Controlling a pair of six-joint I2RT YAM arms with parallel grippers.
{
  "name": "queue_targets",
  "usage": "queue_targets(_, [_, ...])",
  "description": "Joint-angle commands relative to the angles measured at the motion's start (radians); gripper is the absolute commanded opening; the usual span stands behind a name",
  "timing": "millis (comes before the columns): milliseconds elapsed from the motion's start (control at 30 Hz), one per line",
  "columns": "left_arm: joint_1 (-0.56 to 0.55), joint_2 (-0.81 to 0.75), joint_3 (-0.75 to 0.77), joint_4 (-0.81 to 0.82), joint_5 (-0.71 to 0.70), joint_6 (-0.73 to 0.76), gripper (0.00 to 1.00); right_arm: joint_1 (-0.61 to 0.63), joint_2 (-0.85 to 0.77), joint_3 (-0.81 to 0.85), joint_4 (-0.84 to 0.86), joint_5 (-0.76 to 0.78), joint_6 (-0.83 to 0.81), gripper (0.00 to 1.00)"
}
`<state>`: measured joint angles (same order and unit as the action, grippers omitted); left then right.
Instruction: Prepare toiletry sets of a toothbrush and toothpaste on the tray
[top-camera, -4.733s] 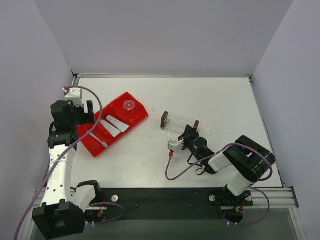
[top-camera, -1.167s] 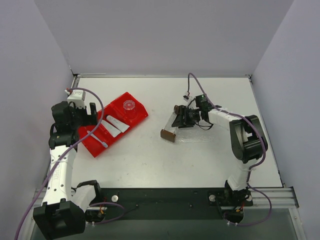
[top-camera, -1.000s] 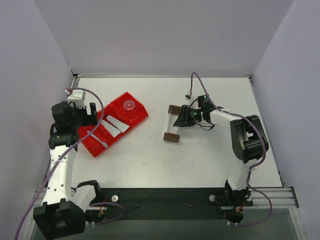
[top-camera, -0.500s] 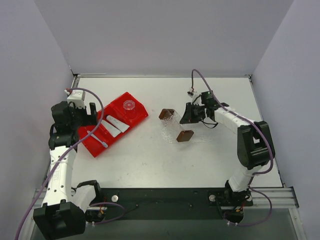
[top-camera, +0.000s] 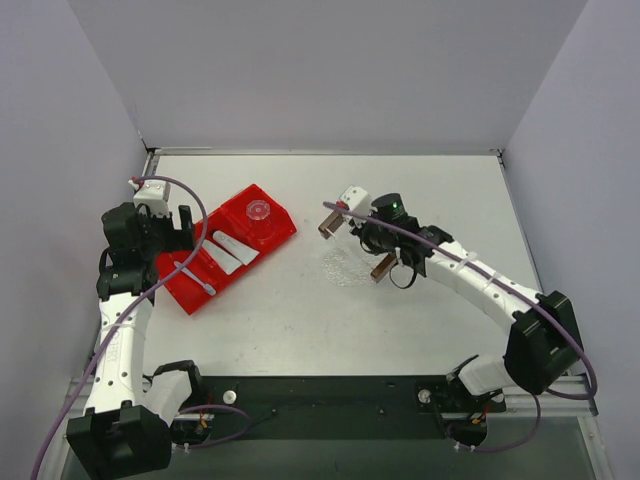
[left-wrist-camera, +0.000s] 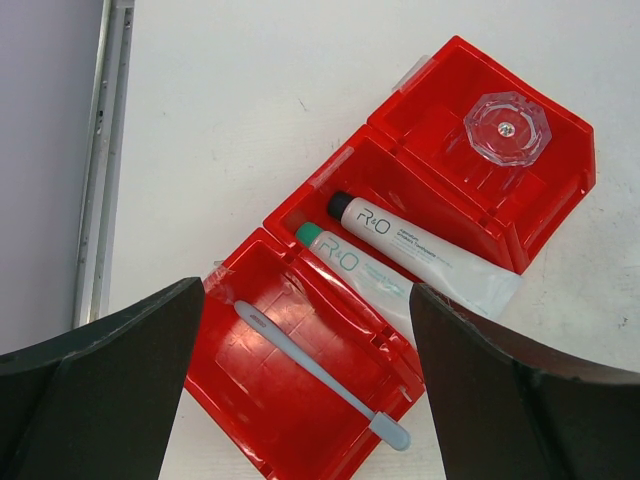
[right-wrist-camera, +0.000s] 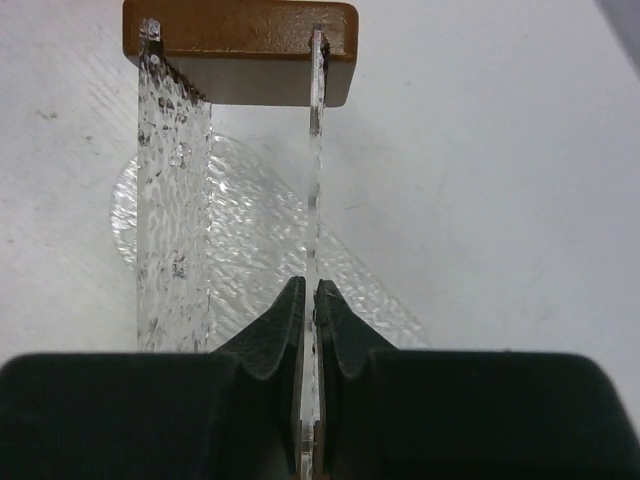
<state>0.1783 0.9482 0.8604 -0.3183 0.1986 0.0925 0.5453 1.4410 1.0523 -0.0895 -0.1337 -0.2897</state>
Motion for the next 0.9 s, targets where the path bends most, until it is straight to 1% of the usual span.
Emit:
queue_targets(0, [0.007, -0.017, 0.014, 0.018, 0.005, -0.002, 0.95, 0.103, -0.090, -0.067, 0.184, 0.351, -0.317, 0.00])
queue_targets(100, [0.009, -0.009, 0.017, 0.016, 0.001, -0.004, 0.95, 0.168, -0.103, -0.138, 0.315, 0.509, -0.472, 0.00])
queue_targets(133, [0.009, -0.006, 0.020, 0.015, -0.001, -0.004, 0.95, 0.182, -0.105, -0.185, 0.350, 0.538, -0.511, 0.00])
queue_targets(167, [0.009, -0.006, 0.020, 0.013, -0.004, -0.004, 0.95, 0.194, -0.113, -0.208, 0.432, 0.563, -0.573, 0.00])
queue_targets(200, [0.009, -0.005, 0.022, 0.013, -0.008, -0.002, 0.95, 0.218, -0.114, -0.233, 0.476, 0.616, -0.607, 0.00])
queue_targets(267, [0.009, -0.006, 0.023, 0.012, -0.013, -0.004, 0.95, 0.237, -0.111, -0.296, 0.589, 0.663, -0.652, 0.00])
queue_targets(333, [0.010, -0.006, 0.026, 0.008, -0.014, -0.004, 0.95, 0.268, -0.103, -0.339, 0.683, 0.718, -0.739, 0.00])
queue_targets(367, [0.010, -0.006, 0.028, 0.007, -0.016, -0.004, 0.95, 0.278, -0.096, -0.392, 0.789, 0.732, -0.774, 0.00])
queue_targets(400, [0.012, -0.008, 0.028, 0.005, -0.014, -0.005, 0.95, 0.288, -0.091, -0.415, 0.844, 0.741, -0.839, 0.00])
queue_targets(433, [0.010, -0.008, 0.028, 0.005, -0.016, -0.005, 0.95, 0.306, -0.085, -0.443, 0.966, 0.758, -0.879, 0.00])
queue_targets(500, [0.010, -0.009, 0.028, 0.007, -0.019, -0.005, 0.95, 0.320, -0.050, -0.530, 1.110, 0.753, -0.955, 0.00])
queue_targets(533, [0.010, -0.009, 0.026, 0.005, -0.021, -0.005, 0.95, 0.326, -0.033, -0.557, 1.260, 0.743, -1.042, 0.00])
queue_targets(600, [0.012, -0.006, 0.026, 0.005, -0.024, -0.005, 0.95, 0.341, 0.044, -0.619, 1.414, 0.735, -1.132, 0.00])
queue_targets(633, [0.012, -0.003, 0.028, 0.005, -0.025, -0.005, 0.95, 0.347, 0.079, -0.633, 1.486, 0.734, -1.208, 0.00])
queue_targets(667, [0.010, -0.002, 0.028, 0.005, -0.025, -0.005, 0.95, 0.358, 0.157, -0.643, 1.634, 0.738, -1.248, 0.00])
queue_targets(700, [0.013, -0.002, 0.028, 0.004, -0.028, -0.005, 0.95, 0.364, 0.197, -0.652, 1.704, 0.737, -1.284, 0.00])
queue_targets(733, [0.013, -0.002, 0.028, 0.007, -0.031, -0.004, 0.95, 0.369, 0.234, -0.660, 1.759, 0.743, -1.301, 0.00])
queue_targets(867, [0.018, -0.003, 0.025, 0.002, -0.034, -0.002, 0.95, 0.386, 0.297, -0.666, 1.758, 0.770, -1.238, 0.00])
